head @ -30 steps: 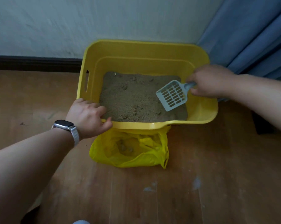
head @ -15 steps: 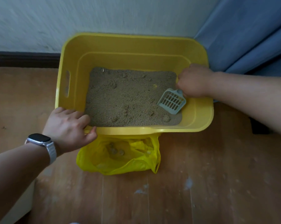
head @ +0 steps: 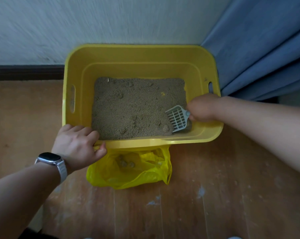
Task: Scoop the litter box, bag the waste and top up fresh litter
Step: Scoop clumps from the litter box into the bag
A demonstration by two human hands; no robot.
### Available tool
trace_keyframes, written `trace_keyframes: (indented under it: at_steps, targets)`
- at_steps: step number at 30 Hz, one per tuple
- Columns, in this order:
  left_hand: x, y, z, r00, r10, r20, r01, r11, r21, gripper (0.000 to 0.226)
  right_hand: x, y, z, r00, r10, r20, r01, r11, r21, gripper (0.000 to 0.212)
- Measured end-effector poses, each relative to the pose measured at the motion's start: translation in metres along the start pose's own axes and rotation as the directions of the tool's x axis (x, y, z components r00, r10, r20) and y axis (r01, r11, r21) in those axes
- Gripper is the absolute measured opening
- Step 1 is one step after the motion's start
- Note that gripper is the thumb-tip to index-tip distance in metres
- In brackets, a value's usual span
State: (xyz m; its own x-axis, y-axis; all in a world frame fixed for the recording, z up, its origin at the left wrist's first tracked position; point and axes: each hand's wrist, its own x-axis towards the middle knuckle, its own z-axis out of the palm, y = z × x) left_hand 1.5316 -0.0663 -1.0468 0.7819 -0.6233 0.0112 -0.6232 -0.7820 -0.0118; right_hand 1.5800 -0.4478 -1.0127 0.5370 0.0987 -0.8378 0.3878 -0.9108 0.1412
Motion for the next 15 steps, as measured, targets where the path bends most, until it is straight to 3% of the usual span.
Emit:
trace_keyframes:
  at_steps: [9,15]
  targets:
    - [-0.002,-0.002,0.004,1.0,0.0,-0.013,0.0,1.0,-0.007,0.036,0.015,-0.022,0.027,0.994,-0.044,-0.102,0.066,0.971,0.228,0.024]
    - [-0.002,-0.002,0.007,0.999,-0.018,-0.028,0.017,1.0,-0.02,0.034,0.031,-0.043,0.04,0.978,-0.085,-0.19,0.128,0.964,0.232,0.024]
